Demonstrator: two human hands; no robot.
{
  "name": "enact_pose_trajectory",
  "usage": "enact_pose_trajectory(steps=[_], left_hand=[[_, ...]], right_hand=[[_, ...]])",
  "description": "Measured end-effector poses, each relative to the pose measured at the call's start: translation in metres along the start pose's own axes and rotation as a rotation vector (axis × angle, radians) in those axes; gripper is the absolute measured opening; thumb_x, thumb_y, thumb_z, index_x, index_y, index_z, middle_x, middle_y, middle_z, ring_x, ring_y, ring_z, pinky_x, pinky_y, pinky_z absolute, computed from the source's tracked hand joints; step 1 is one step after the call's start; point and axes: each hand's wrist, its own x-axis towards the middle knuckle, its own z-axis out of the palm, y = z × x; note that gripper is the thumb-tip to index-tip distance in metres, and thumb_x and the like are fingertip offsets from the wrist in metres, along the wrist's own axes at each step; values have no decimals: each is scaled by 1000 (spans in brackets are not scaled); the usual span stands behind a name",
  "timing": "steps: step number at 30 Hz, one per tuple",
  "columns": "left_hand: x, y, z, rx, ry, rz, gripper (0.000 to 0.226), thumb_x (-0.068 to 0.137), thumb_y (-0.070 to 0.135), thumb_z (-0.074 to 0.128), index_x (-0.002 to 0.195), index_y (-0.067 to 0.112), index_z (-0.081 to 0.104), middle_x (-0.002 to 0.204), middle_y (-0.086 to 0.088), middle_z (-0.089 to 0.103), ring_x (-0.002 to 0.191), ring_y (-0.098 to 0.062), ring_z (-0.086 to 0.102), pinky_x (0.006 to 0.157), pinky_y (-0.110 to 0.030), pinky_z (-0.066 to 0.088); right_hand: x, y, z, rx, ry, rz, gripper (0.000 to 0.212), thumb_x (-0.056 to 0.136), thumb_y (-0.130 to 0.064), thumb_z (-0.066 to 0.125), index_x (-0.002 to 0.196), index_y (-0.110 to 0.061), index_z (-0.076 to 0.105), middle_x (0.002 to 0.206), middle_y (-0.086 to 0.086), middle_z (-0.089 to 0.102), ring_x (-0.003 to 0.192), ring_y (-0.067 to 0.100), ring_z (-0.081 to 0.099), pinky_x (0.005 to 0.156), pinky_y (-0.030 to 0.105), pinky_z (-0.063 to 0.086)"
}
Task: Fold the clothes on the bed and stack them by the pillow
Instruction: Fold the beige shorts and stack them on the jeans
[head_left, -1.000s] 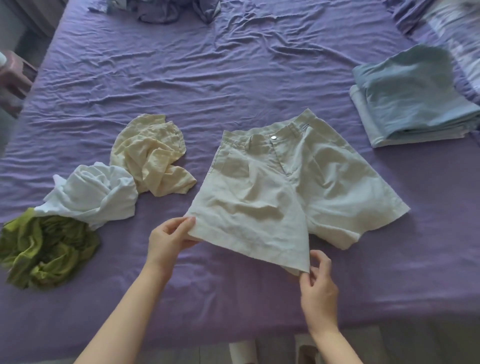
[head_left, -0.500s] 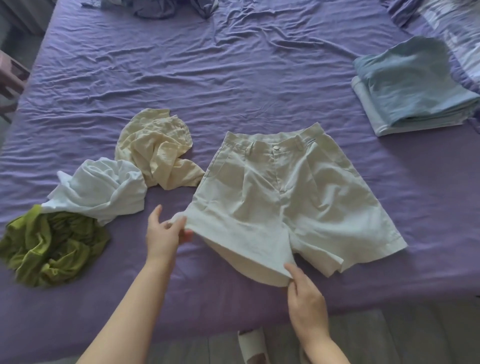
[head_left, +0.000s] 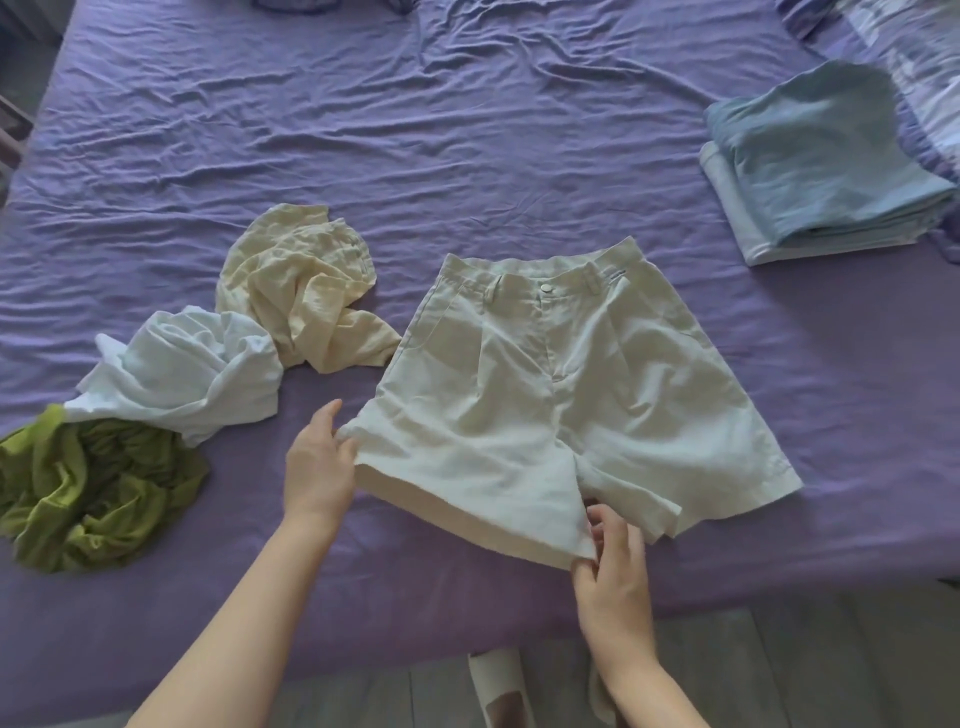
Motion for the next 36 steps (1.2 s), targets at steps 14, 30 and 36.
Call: enact_pose_trajectory(steps=[14, 30, 36], left_hand=[[-37, 7, 44, 487, -158, 341, 48, 79, 8, 62, 126, 17, 58, 127, -9, 54, 119, -30, 47, 96, -42, 37], [-137, 98, 197, 462, -404, 883, 30, 60, 27, 69, 90, 26, 72, 101, 3, 70, 98, -17, 67, 86, -34, 54], [-120, 95, 193, 307, -479, 852, 17, 55, 9, 79, 60, 18, 65, 66, 4, 67, 69, -17, 67, 72, -24, 48]], right_hand=[[-12, 26, 18, -481, -183, -350, 35, 52, -12, 82, 84, -19, 70, 101, 1, 68, 78, 22, 64, 61, 34, 50], [124, 114, -101, -800, -309, -375, 55, 69, -10, 77, 120, -20, 62, 136, 8, 52, 128, 37, 44, 100, 55, 36], [170, 143, -125, -707, -518, -406, 42, 83, -12, 67, 123, -22, 61, 144, 10, 43, 135, 32, 34, 99, 49, 41]])
